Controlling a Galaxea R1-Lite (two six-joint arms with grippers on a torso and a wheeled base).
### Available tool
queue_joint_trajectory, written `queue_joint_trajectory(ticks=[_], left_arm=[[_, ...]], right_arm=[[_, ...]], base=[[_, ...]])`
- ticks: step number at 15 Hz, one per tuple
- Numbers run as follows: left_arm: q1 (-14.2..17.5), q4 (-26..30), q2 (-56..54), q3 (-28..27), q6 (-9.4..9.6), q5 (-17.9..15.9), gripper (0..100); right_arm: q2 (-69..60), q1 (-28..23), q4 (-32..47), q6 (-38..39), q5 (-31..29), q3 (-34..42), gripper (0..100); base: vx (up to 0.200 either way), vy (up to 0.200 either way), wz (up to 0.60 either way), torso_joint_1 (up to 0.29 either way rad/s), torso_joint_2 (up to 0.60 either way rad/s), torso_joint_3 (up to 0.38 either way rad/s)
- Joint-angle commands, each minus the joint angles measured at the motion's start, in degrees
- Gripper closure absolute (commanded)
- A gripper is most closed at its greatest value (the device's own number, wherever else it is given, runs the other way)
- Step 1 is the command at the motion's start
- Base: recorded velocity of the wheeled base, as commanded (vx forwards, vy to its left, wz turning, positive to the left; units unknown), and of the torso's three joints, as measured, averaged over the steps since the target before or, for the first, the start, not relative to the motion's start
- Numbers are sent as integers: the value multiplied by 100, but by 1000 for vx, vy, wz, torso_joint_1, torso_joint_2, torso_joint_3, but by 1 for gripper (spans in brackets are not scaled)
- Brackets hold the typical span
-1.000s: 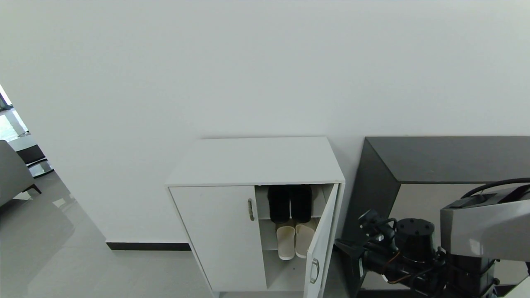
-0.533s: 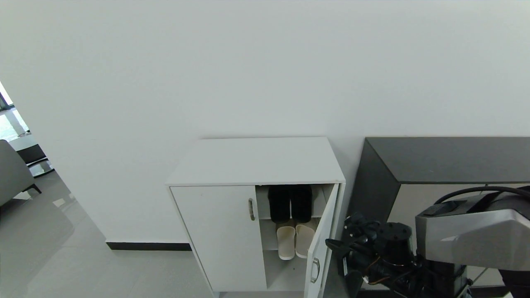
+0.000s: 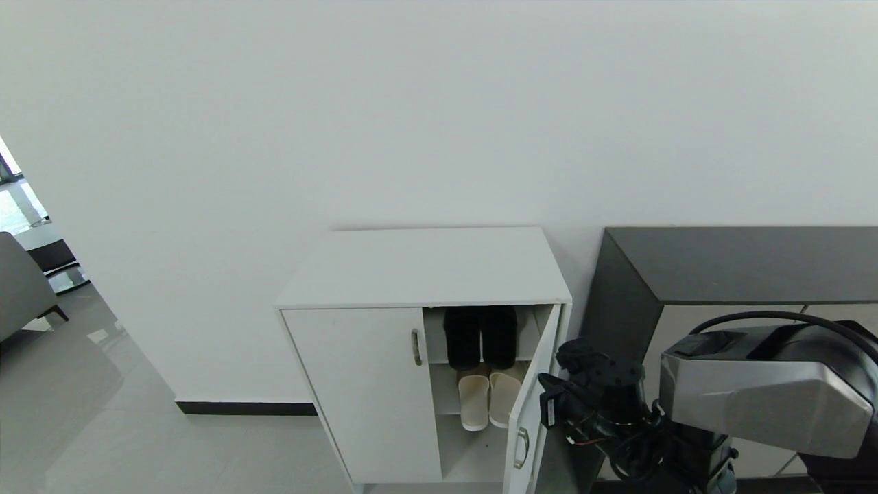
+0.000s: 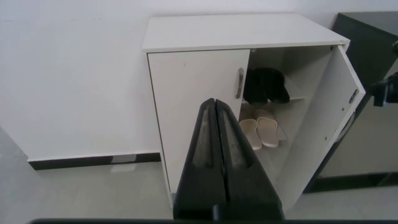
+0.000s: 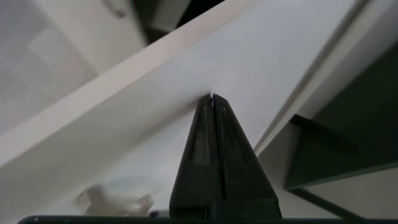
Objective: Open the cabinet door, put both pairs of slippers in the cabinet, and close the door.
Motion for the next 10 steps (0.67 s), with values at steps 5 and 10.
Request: queue_joint_trajectory(ticks=[5, 10], left_arm=[[1, 2, 9, 0, 0, 1, 100], [1, 2, 9, 0, 0, 1, 100]], right_arm=[[193, 235, 190, 392, -111, -423, 100], [193, 94, 515, 718, -120, -730, 100]], base=[[0, 0, 0, 0, 0, 0], [0, 0, 0, 0, 0, 0]])
